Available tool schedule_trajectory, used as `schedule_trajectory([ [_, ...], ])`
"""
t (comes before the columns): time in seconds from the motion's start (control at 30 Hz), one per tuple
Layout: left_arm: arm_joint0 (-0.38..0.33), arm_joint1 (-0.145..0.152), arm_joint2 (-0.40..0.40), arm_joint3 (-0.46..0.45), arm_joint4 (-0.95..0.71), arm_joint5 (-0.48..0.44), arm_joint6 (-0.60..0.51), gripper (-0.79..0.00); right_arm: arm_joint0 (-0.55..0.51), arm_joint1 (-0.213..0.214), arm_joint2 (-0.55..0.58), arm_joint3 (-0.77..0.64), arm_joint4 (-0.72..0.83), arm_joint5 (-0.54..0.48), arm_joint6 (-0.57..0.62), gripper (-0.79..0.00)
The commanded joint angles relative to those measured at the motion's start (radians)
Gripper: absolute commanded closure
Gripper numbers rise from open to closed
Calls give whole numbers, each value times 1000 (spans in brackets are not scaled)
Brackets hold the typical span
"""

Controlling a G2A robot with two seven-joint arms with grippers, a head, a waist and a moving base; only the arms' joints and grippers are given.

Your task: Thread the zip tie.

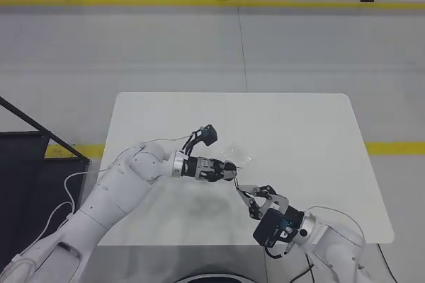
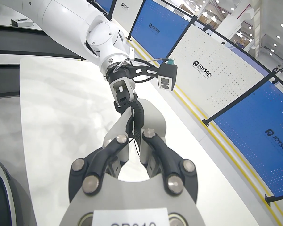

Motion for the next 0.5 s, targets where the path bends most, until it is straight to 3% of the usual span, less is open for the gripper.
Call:
schedule_trajectory([
  [0.0,1,0,-1,1,-1,1,1,0,-2,1,1,0,2,2,-4,0],
  [0.47,-2,-2,5,3,-3,3,-7,0,1,7,-5,5,9,5,1,0],
])
